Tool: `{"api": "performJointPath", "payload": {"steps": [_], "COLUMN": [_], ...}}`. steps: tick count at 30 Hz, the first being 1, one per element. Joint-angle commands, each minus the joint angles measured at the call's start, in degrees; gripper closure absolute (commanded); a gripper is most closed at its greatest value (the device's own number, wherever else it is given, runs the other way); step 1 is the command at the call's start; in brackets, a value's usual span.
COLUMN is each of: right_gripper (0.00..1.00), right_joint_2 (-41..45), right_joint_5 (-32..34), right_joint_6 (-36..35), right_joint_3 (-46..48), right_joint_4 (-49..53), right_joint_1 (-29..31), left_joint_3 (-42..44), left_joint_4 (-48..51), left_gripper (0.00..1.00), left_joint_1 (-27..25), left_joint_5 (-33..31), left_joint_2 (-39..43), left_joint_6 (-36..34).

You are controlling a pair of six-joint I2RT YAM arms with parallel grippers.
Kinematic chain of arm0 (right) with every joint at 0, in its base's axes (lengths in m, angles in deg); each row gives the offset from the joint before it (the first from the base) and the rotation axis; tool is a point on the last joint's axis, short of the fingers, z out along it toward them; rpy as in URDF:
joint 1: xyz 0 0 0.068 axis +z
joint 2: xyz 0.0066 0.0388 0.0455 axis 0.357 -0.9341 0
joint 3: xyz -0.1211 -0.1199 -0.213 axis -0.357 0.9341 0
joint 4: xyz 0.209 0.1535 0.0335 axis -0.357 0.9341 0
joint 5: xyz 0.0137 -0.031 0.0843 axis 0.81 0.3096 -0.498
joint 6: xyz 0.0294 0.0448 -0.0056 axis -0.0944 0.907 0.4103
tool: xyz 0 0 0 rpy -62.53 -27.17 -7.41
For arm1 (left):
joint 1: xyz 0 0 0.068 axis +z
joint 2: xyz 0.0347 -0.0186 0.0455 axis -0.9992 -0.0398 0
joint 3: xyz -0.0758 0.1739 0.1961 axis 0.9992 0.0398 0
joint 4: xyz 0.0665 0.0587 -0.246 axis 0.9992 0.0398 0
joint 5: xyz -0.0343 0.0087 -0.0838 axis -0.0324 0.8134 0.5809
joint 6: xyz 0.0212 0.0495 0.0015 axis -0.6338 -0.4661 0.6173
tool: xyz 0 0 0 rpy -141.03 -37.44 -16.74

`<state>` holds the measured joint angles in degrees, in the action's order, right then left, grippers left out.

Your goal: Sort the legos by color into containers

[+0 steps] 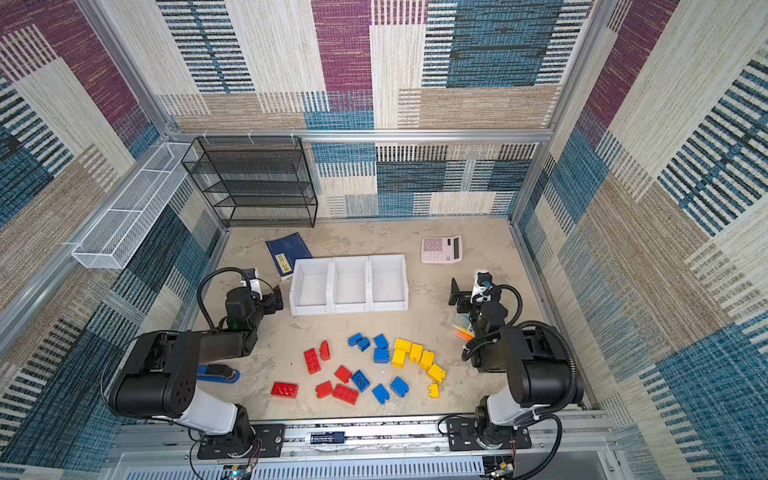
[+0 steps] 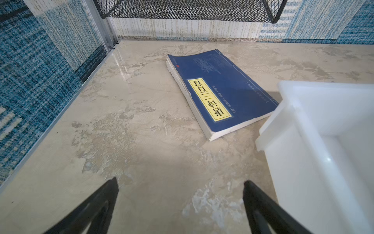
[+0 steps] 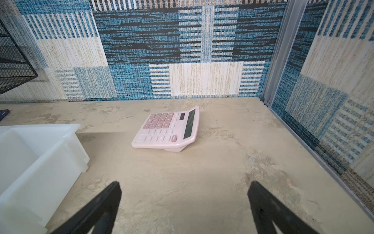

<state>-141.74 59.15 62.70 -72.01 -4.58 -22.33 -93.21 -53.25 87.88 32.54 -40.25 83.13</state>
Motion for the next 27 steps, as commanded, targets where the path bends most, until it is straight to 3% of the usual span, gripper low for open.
{"api": "performJointPath", "payload": {"steps": [1,27], "right_gripper": [0.00,0.00], "right_joint_2": [0.1,-0.1], "right_joint_5": [-0.3,-0.3], "right_joint_6": [-0.3,-0.3], "right_joint_3": [-0.3,-0.8], "right_joint_4": [-1.8,-1.3], "right_joint_1": [0.0,0.0], "left_joint_3": [0.0,-0.4], "left_joint_4": [-1.9,-1.2], "left_gripper": [0.01,0.01], "left_joint_1": [0.1,0.1], "left_joint_5": [0.6,0.4], "left_joint_2": [0.3,0.0], "left_joint_6": [-0.5,-0.5]}}
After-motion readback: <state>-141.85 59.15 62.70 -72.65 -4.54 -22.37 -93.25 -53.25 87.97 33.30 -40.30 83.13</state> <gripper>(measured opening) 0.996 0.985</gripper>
